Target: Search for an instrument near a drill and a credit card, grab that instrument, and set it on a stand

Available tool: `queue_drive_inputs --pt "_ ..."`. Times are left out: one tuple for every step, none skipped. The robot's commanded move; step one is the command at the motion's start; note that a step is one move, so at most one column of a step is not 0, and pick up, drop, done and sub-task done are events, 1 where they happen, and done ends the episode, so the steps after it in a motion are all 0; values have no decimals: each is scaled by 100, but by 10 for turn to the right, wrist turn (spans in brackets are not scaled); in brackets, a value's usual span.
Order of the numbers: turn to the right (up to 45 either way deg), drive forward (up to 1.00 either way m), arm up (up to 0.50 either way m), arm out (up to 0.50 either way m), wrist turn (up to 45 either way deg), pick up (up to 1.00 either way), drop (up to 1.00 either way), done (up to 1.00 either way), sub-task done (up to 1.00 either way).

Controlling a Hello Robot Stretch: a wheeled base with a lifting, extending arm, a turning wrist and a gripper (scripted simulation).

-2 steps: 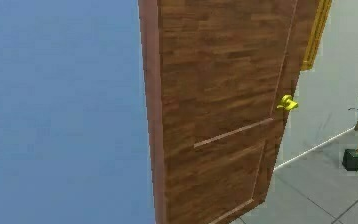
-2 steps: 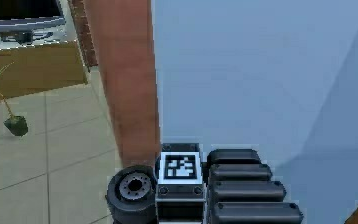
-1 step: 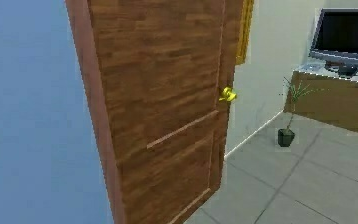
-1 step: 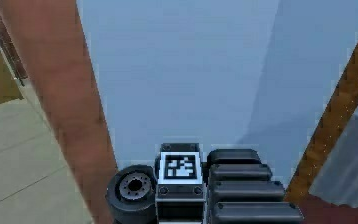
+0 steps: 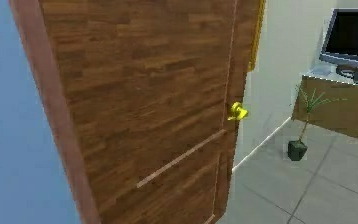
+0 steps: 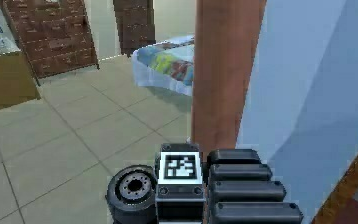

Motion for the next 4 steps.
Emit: queue_drive_inputs --pt "420 0 0 0 0 0 0 0 0" --pt "0 30 0 0 0 0 0 0 0" --pt "120 0 0 0 0 0 0 0 0" --pt "0 100 0 0 0 0 0 0 0"
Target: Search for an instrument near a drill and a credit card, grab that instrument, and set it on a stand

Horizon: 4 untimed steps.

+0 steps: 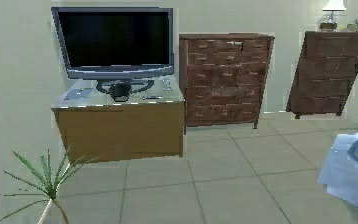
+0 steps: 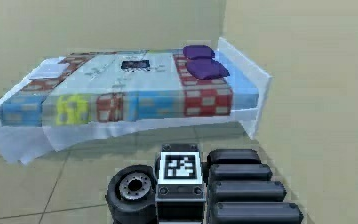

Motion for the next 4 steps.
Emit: queue_drive_inputs --pt "0 85 0 0 0 0 0 0 0" --pt "30 0 0 0 0 0 0 0 0" --pt "0 15 0 0 0 0 0 0 0" --pt "-360 0 0 0 0 0 0 0 0"
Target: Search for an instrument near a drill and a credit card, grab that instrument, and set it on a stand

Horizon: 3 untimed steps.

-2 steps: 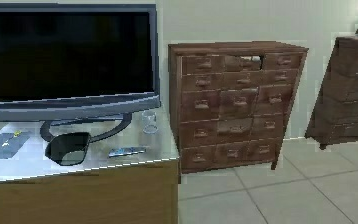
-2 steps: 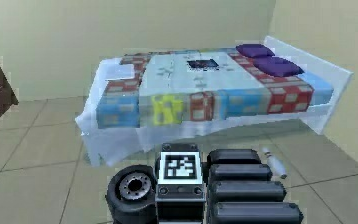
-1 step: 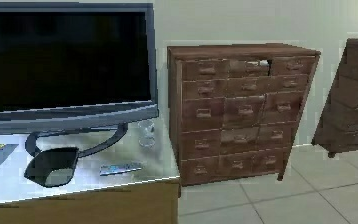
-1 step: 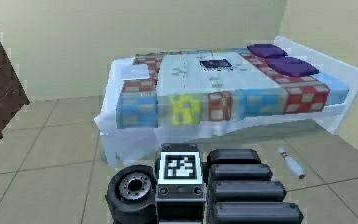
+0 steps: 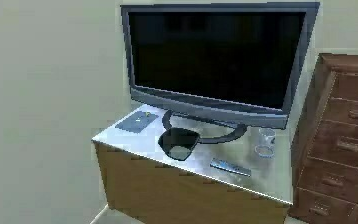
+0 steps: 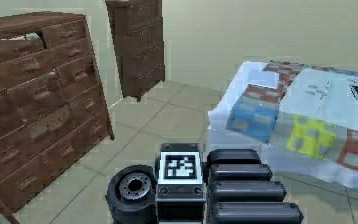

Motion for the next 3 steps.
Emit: queue_drive_inputs --pt "0 45 0 0 0 0 0 0 0" --pt "420 0 0 0 0 0 0 0 0" --pt "-330 0 0 0 0 0 0 0 0"
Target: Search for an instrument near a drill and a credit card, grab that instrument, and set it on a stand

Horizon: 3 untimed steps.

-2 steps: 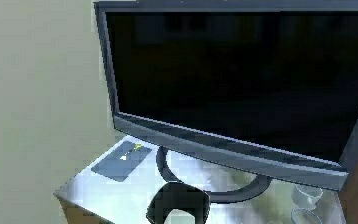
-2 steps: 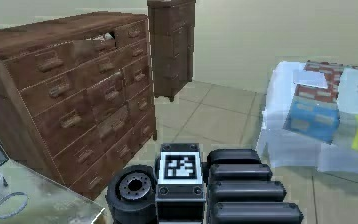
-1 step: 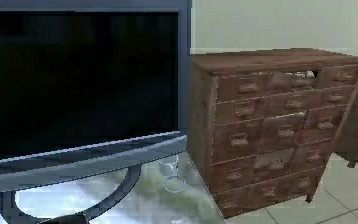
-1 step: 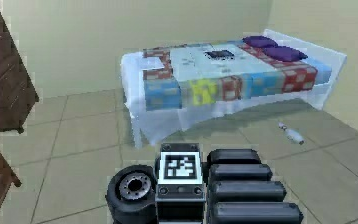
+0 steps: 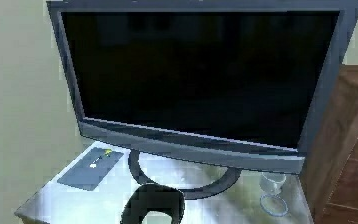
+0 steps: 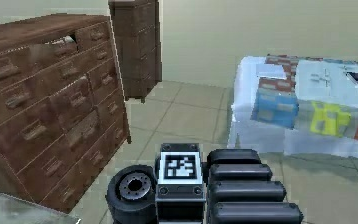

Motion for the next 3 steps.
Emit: queue_drive_inputs --pt "180 0 0 0 0 0 0 0 0" --pt "-90 0 0 0 0 0 0 0 0" --pt "120 0 0 0 0 0 0 0 0"
